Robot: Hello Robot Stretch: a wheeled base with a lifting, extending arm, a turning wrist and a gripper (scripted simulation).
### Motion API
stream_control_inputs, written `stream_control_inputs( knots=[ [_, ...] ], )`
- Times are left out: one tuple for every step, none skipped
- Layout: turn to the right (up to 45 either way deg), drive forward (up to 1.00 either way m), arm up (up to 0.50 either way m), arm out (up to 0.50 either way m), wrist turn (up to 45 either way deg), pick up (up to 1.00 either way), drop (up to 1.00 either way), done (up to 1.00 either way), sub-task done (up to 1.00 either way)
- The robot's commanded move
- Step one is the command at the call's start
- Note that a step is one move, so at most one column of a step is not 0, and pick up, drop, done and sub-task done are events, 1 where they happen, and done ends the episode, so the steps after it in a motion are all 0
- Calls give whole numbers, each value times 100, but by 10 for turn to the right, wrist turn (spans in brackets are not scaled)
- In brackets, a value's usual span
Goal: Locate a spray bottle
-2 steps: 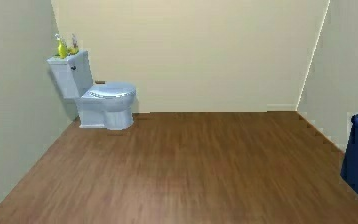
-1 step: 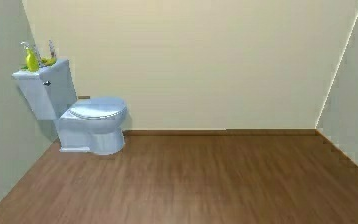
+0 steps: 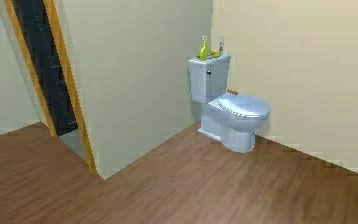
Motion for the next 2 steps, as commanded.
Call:
stream_control_inputs(
  knots=[
    [0, 35, 0, 0, 0, 0, 0, 0, 0],
    [-450, 0, 0, 0, 0, 0, 0, 0, 0]
  ],
)
